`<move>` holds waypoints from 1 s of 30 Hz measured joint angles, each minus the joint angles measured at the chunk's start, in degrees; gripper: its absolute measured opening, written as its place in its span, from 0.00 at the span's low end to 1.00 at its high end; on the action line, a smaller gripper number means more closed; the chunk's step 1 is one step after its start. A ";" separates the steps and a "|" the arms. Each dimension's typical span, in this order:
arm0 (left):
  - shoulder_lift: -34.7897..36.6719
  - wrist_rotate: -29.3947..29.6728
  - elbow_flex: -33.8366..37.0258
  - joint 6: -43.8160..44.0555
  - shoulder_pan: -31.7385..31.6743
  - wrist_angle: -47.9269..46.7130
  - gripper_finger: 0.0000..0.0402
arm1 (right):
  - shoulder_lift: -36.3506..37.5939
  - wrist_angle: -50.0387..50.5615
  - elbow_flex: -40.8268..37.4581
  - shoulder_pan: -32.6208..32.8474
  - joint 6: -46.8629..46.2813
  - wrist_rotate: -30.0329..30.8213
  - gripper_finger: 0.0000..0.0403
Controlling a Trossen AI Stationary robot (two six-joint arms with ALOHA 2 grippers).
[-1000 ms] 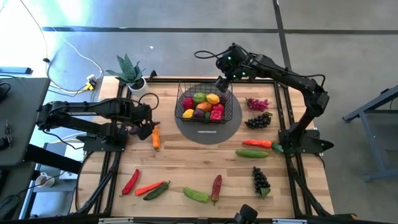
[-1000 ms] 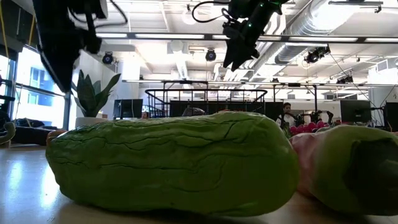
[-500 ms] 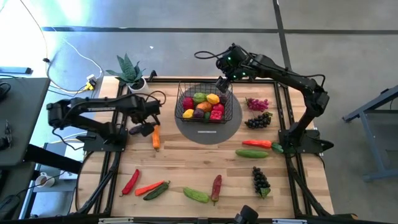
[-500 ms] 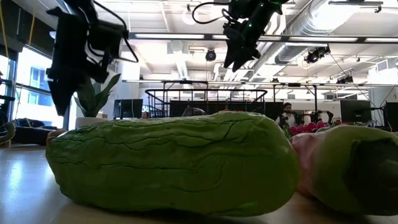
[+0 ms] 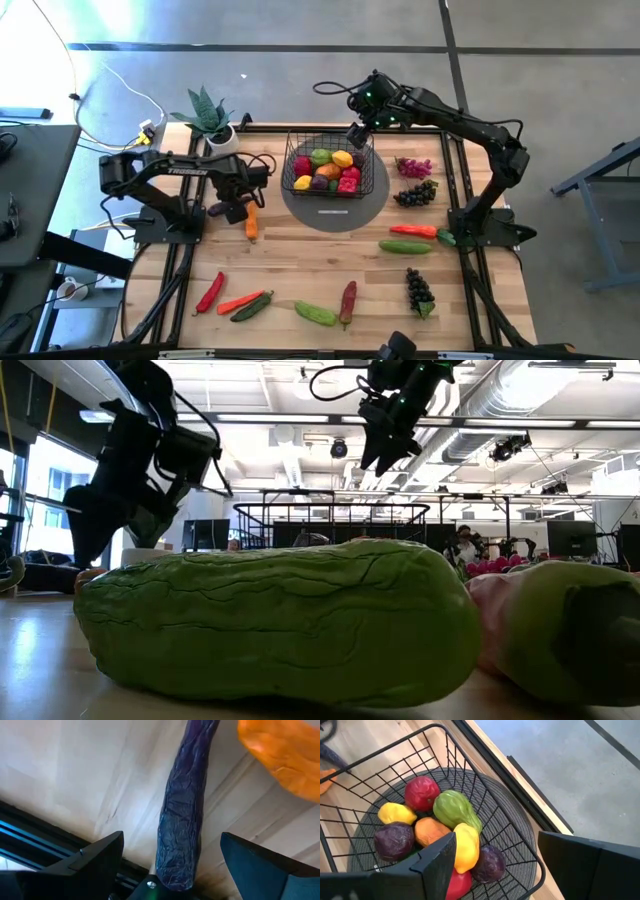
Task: Build produce basket
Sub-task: Put the eggplant into the wire basket
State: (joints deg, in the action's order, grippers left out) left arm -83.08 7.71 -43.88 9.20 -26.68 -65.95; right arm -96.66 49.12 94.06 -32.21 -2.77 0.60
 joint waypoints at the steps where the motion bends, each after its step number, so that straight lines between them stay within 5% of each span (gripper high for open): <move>1: -0.54 -0.18 0.00 -0.15 -0.15 0.00 0.81 | 0.00 0.02 0.02 0.00 -0.23 0.00 0.65; 20: -10.63 -3.65 0.00 -2.37 -0.80 1.70 0.79 | 0.00 0.76 0.02 0.00 -0.23 0.00 0.65; 30: -11.33 -3.36 0.00 -3.42 -0.80 1.64 0.55 | 0.00 3.73 0.02 0.12 -1.83 0.00 0.65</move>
State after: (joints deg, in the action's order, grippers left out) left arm -94.41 4.35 -43.88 5.78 -27.49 -64.31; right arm -96.66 52.86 94.08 -32.09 -4.60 0.60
